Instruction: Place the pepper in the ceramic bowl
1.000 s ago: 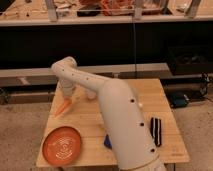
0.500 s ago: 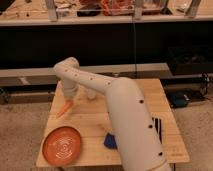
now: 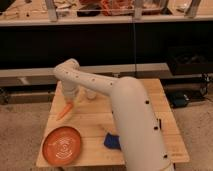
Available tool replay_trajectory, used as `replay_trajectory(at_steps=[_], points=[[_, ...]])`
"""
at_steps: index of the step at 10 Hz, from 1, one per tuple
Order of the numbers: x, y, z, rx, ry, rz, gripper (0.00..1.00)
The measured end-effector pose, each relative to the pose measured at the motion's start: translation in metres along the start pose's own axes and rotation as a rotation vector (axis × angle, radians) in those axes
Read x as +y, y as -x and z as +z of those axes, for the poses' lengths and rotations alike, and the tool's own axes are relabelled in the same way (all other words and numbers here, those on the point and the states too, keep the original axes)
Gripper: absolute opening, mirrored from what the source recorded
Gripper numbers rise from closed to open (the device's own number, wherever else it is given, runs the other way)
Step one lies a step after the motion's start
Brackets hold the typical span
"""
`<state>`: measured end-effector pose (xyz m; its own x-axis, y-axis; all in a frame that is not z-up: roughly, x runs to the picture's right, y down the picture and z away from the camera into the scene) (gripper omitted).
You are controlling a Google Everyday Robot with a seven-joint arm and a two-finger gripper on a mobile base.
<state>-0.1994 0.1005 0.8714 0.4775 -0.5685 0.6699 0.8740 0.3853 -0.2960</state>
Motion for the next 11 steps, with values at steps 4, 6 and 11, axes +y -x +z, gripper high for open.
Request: replay_trajectory(at_steps=[4,6,11], points=[[0.007,0.014,0.0,-0.007,0.01,-0.019,0.01],[0.014,0.025,0.0,-0.01,0.012,-0.028,0.01],[0.029,0.046,-0.002,-0.014,0.02,-0.05,0.01]])
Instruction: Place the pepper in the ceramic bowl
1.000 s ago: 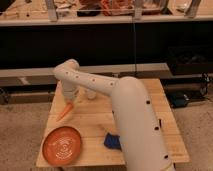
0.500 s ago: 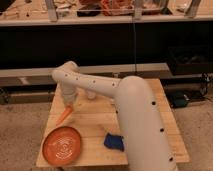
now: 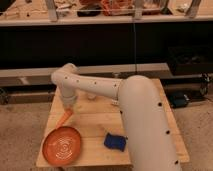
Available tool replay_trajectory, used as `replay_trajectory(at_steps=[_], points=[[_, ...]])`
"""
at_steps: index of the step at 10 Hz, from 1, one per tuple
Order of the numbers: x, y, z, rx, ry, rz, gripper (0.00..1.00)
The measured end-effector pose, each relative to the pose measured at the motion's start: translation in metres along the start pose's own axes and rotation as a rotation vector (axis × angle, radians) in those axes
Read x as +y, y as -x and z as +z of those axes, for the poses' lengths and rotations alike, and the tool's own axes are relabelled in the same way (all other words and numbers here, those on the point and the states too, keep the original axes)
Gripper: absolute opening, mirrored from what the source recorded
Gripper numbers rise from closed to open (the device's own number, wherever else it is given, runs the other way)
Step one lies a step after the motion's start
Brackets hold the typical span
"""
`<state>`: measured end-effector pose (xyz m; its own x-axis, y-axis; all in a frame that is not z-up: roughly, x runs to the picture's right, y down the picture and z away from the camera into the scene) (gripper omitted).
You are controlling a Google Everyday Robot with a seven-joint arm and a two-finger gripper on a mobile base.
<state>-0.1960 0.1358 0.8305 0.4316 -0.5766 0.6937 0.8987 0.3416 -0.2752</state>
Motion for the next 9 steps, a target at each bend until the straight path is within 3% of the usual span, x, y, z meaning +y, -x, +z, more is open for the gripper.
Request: replay_trajectory(at_steps=[3,6,9], points=[[0.002,0.005,-0.002,0.0,0.001,-0.019,0.01],[0.017,0.029,0.0,-0.001,0.015,-0.052,0.01],[0.023,0.039,-0.001,-0.001,0.02,-0.077,0.01]])
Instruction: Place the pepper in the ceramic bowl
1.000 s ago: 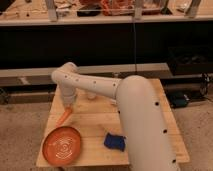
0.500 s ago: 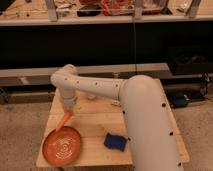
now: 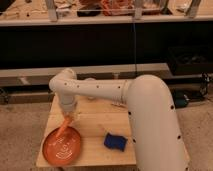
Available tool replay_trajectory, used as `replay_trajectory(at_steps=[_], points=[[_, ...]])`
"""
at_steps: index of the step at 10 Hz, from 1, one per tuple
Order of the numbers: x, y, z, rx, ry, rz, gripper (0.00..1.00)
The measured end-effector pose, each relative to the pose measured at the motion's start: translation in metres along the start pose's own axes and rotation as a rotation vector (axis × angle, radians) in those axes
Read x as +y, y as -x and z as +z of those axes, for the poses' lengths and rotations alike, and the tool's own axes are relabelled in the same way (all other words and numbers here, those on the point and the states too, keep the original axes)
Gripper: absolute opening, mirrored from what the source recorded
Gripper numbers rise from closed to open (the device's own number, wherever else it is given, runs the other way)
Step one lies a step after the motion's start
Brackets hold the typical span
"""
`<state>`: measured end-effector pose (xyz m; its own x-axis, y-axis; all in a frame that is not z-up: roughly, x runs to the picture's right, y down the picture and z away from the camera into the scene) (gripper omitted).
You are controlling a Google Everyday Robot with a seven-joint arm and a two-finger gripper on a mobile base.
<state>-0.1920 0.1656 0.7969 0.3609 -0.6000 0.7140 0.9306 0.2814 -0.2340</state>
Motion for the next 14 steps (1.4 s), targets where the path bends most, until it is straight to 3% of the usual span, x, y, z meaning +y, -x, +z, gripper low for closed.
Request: replay_trajectory(at_steps=[3,11,12,14], points=[[0.011,0.02,0.002,0.0,0.004,-0.017,0.01],[0.019,0.036,0.008,-0.003,0.013,-0.043,0.01],[0.019,0.037,0.009,-0.003,0.014,-0.045,0.03],[0.019,0.04,0.01,-0.004,0.014,-0.05,0.21]])
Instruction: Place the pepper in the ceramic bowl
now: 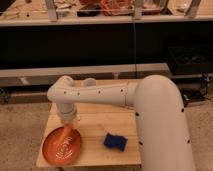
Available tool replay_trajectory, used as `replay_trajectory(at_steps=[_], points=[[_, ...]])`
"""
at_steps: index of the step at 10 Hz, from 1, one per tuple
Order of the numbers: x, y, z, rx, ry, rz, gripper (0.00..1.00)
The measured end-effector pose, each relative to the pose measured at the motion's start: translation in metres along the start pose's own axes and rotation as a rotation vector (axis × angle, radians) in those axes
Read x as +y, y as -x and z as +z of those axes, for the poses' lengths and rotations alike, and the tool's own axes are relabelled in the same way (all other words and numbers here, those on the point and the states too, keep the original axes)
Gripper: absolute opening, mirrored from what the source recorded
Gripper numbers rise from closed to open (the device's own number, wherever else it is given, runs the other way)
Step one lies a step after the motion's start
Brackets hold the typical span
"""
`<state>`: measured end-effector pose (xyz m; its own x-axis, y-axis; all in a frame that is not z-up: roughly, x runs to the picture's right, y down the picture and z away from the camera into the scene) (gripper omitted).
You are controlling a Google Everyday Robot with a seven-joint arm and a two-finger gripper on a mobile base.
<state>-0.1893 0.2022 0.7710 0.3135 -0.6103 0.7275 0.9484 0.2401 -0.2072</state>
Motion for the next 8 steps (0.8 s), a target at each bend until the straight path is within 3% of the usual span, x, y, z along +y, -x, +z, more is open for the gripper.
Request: replay_trajectory(at_steps=[5,8], points=[[0.0005,0.0044,0.003,0.001,0.003,-0.009,0.7],[0.0006,0.0068,0.0051,0.001,0.006,-0.016,0.8]])
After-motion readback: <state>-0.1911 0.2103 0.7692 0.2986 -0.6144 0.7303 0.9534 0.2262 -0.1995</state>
